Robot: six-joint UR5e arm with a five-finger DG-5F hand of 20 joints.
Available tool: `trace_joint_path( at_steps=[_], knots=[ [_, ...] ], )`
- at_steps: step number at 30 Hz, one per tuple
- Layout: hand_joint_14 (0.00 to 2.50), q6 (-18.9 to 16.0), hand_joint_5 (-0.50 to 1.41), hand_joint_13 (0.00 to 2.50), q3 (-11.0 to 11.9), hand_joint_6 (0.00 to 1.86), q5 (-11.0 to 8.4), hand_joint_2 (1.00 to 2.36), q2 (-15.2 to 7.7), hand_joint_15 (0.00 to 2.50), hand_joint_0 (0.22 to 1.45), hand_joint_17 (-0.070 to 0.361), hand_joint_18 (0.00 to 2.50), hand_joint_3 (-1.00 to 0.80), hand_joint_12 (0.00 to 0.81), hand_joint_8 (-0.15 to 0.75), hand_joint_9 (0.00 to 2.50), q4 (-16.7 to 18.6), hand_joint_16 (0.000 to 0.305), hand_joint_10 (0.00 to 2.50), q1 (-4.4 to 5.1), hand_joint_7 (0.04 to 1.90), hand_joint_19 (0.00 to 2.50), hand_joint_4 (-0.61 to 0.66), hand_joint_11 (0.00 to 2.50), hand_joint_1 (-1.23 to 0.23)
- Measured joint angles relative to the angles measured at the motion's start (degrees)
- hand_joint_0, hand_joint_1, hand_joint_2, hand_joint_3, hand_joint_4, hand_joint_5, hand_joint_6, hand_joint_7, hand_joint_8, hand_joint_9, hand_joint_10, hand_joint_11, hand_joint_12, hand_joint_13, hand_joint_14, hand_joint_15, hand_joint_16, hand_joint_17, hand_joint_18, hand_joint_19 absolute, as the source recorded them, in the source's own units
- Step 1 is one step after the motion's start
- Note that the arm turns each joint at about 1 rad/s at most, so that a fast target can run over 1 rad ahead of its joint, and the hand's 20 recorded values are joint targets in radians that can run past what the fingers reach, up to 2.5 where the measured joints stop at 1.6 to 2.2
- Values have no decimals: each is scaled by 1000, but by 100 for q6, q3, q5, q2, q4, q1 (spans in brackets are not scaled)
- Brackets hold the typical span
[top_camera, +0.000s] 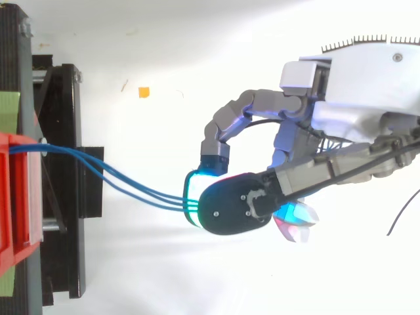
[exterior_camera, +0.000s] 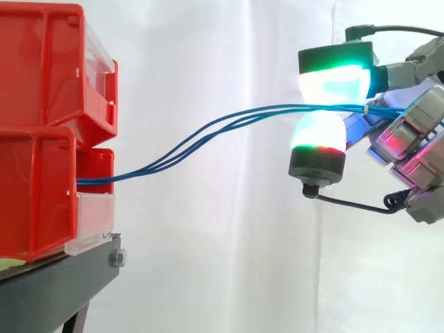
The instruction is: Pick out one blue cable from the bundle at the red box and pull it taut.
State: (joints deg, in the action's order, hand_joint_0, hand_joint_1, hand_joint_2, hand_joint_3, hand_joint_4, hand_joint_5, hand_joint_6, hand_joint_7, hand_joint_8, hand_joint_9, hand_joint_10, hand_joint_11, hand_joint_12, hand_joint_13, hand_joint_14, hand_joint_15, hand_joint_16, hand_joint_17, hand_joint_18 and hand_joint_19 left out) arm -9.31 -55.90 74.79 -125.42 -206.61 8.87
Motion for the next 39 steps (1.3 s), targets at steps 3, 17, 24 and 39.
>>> trace_joint_path(
  at_steps=[3, 17, 24, 39],
  knots=[
    [31, -9, -161, 1301, 0, 913, 1, 1004, 0, 950, 666, 130, 947, -454, 400, 283, 1515, -3, 58, 28, 1, 918, 947, 11, 1603, -656],
    [30, -12, -155, 1304, 12, 865, 56, 1001, 0, 950, 616, 133, 933, -487, 409, 272, 1518, 3, 59, 27, 1, 892, 957, 57, 1583, -444],
    [30, -13, -155, 1309, 16, 849, 61, 1000, 0, 931, 581, 135, 942, -500, 412, 274, 1516, 12, 60, 27, 1, 883, 955, 85, 1554, -403],
    [30, -11, -174, 1304, 18, 885, 62, 1015, 0, 941, 660, 134, 951, -329, 403, 272, 1460, 18, 60, 25, 1, 887, 948, 48, 1590, -655]
  ],
)
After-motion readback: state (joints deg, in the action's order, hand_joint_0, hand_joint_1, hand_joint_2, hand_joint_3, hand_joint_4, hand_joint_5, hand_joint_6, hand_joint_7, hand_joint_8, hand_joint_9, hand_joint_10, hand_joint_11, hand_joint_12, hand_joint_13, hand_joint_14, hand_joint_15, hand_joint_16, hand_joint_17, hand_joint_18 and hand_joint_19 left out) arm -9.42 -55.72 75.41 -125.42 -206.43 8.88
